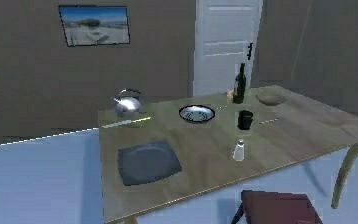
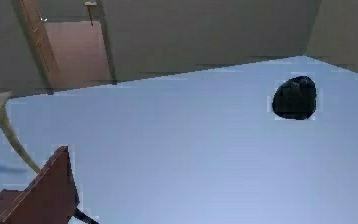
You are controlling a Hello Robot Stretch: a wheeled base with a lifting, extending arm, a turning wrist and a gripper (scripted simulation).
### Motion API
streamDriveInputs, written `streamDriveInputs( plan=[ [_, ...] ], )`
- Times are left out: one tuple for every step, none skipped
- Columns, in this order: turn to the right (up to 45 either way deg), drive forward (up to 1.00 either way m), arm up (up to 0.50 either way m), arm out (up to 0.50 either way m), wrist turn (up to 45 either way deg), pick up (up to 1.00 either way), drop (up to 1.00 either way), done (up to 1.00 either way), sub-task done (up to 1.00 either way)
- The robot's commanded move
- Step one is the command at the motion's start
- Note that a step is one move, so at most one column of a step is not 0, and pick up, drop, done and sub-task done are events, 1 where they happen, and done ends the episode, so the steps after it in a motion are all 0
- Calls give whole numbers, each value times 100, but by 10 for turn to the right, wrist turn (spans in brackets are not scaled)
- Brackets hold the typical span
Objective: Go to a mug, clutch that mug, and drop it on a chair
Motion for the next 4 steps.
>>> streamDriveInputs(
  plan=[
    [-450, 0, 0, 0, 0, 0, 0, 0, 0],
    [-210, 0, 0, 0, 0, 0, 0, 0, 0],
    [450, 0, 0, 0, 0, 0, 0, 0, 0],
    [210, 0, 0, 0, 0, 0, 0, 0, 0]
  ],
)
